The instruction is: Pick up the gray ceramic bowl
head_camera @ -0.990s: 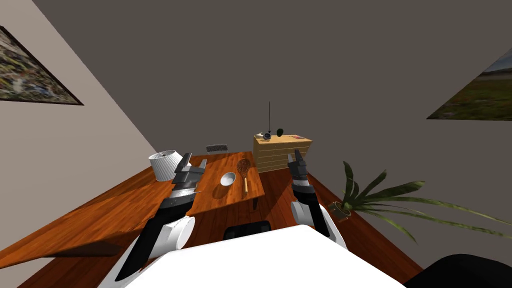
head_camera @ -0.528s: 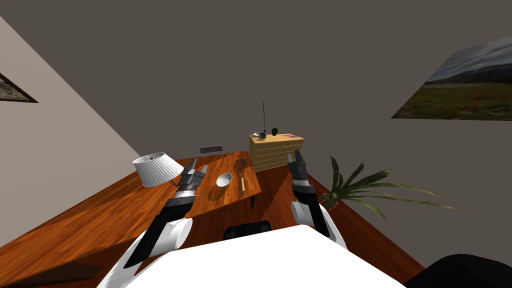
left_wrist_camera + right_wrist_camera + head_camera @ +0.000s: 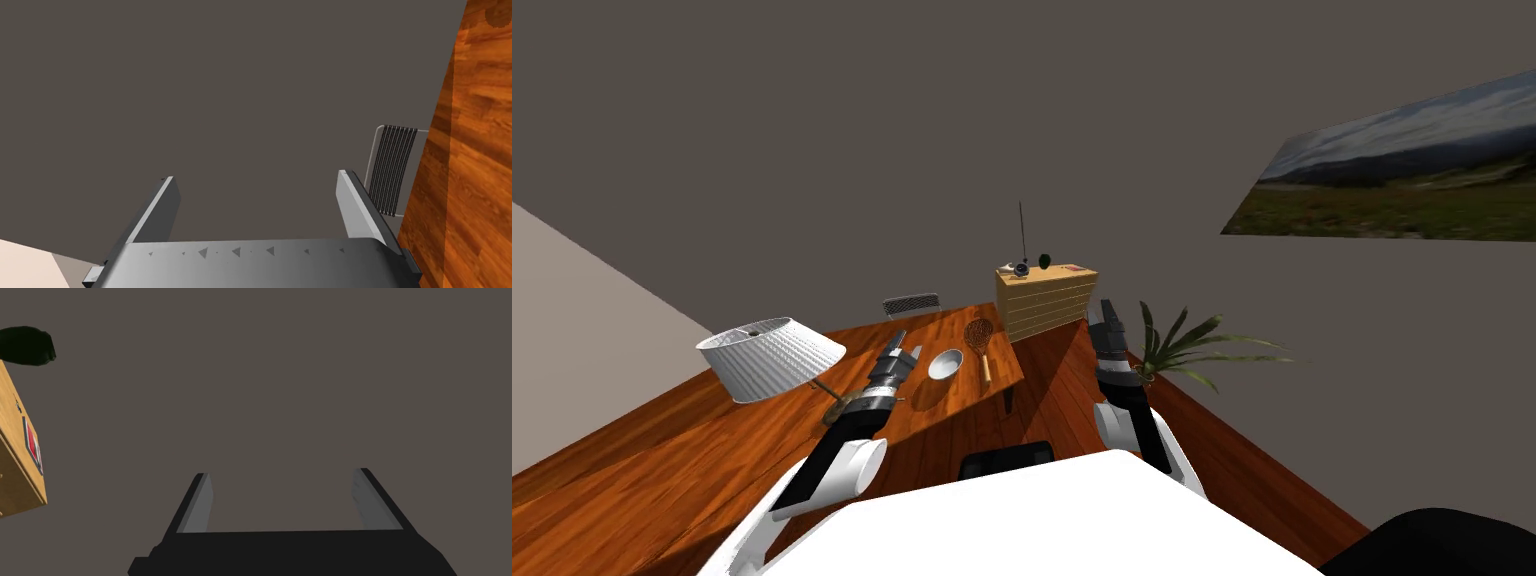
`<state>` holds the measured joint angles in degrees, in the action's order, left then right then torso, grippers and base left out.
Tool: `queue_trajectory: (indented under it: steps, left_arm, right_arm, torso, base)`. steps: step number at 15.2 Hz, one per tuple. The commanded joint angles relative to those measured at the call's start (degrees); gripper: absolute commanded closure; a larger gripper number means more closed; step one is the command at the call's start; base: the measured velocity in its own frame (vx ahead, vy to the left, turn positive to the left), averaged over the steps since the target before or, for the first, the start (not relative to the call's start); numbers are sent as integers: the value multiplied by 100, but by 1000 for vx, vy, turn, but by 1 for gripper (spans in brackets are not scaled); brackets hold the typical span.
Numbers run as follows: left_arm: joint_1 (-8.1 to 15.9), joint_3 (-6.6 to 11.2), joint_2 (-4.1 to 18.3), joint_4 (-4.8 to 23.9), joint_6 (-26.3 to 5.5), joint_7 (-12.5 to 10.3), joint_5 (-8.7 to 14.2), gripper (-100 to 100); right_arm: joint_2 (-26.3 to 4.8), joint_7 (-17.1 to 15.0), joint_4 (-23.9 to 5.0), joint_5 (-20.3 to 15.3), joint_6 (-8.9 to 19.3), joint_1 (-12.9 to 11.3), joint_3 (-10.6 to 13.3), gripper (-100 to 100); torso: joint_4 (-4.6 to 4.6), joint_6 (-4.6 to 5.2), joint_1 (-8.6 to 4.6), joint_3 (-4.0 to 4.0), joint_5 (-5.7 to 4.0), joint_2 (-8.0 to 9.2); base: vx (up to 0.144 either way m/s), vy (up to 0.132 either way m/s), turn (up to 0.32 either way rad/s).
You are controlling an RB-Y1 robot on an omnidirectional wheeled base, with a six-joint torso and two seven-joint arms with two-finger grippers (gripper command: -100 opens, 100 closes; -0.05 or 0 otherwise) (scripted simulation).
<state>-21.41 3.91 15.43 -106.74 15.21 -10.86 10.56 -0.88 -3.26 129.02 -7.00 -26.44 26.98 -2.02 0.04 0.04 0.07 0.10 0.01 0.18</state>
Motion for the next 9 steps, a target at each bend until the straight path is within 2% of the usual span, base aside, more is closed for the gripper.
queue_trajectory:
  steps: [1, 2, 4, 5, 7, 8, 9]
  left_arm:
    - [14, 43, 32, 286, -107, -29, 34, -100]
    - [88, 127, 110, 452, -223, -87, 98, -100]
    - [88, 127, 110, 643, -223, -87, 98, -100]
    - [165, 214, 183, 830, -346, -148, 163, -100]
    - [165, 214, 183, 987, -346, -148, 163, -100]
    - [245, 303, 251, 1225, -476, -211, 230, -100]
    - [245, 303, 251, 1334, -476, -211, 230, -100]
  right_arm:
    - [0, 0, 0, 0, 0, 0, 0, 0]
    - [0, 0, 0, 0, 0, 0, 0, 0]
    - [0, 0, 0, 0, 0, 0, 0, 0]
    - [0, 0, 0, 0, 0, 1, -1, 0]
    - [0, 0, 0, 0, 0, 1, 0, 0]
    - [0, 0, 0, 0, 0, 1, -1, 0]
    - [0, 0, 0, 0, 0, 1, 0, 0]
  torso:
    - [0, 0, 0, 0, 0, 0]
    - [-1, -2, 0, 0, 1, -1]
    - [-1, -2, -1, -1, 0, -1]
    - [-1, -5, 1, -2, 0, -5]
    - [-1, -1, 1, -4, 0, -7]
    - [-2, -5, 2, -5, 1, -9]
    - [-2, -1, 1, -5, 1, -9]
  base:
    - [-41, 0, -217]
    - [-41, -5, -280]
    - [-32, 1, -161]
    - [-25, -2, -224]
    - [-23, 3, -164]
    - [-23, -2, -182]
    - [-25, -3, -220]
